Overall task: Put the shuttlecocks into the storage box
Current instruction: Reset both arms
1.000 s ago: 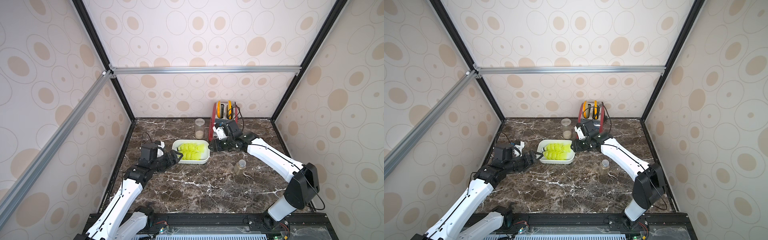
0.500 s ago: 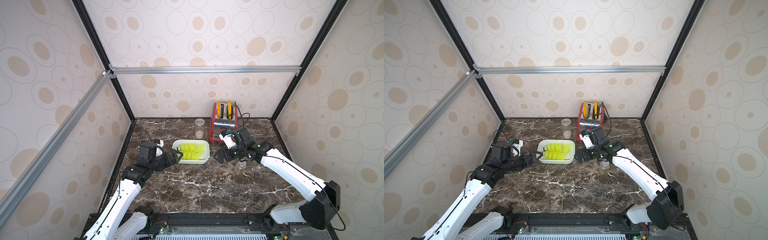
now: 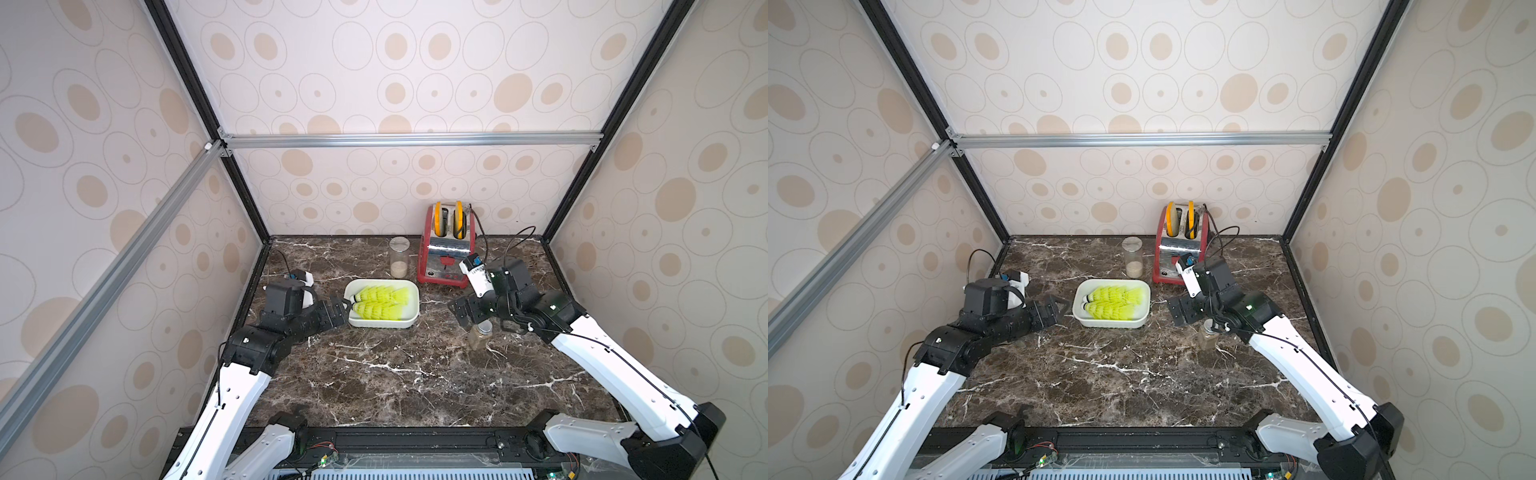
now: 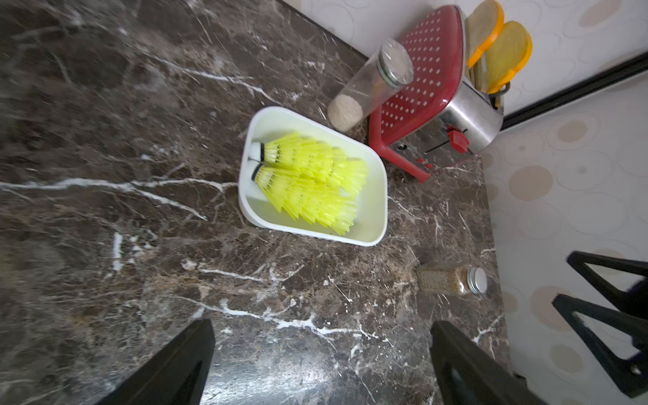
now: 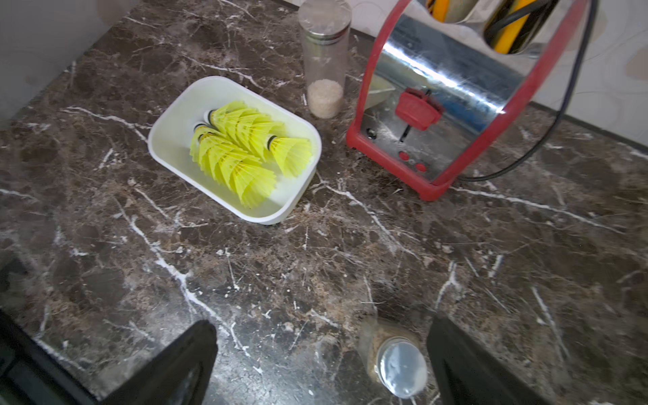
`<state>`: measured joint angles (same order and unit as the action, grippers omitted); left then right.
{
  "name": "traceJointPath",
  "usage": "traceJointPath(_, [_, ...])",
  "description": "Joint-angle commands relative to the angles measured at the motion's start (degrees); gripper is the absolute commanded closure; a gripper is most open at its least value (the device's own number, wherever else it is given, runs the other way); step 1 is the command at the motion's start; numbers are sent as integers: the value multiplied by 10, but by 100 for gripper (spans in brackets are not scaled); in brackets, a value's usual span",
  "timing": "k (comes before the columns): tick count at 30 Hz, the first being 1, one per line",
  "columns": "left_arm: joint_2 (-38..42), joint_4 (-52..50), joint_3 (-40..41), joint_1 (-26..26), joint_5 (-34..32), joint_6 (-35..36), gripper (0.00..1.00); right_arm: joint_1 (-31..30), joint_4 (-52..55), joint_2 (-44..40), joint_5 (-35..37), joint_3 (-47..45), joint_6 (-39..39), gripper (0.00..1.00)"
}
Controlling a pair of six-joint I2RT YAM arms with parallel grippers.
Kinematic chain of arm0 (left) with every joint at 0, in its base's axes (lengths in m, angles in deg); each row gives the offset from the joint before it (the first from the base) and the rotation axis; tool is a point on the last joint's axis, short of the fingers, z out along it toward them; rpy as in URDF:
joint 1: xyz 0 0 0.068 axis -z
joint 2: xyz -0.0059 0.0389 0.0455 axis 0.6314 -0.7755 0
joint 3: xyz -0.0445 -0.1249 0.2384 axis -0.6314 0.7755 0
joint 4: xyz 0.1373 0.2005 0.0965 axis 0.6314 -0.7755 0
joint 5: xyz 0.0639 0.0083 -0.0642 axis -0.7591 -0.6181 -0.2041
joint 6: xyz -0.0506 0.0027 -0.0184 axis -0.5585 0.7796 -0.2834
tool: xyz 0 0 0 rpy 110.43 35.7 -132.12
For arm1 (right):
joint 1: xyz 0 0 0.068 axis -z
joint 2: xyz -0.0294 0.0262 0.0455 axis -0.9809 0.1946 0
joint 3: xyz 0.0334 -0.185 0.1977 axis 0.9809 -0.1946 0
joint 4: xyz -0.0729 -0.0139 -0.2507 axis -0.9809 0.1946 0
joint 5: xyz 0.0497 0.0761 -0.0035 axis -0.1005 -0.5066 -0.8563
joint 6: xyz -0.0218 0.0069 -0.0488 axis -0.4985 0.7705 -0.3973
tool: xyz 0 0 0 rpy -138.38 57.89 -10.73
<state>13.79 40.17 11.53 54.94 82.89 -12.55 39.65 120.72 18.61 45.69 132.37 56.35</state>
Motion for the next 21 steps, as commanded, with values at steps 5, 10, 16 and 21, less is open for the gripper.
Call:
traceJointPath(5, [-5, -114, -93, 1, -288, 5, 1, 5, 29, -22, 136, 33, -33, 0])
traceJointPath(10, [11, -70, -72, 1, -299, 34, 1, 27, 15, -46, 181, 3, -24, 0])
traceJointPath(16, [19, -43, -12, 2, -395, 120, 1, 168, -35, -97, 176, -76, 8, 0])
traceJointPath(21, [101, 145, 149, 0, -424, 129, 1, 218, -97, -117, 246, -153, 4, 0])
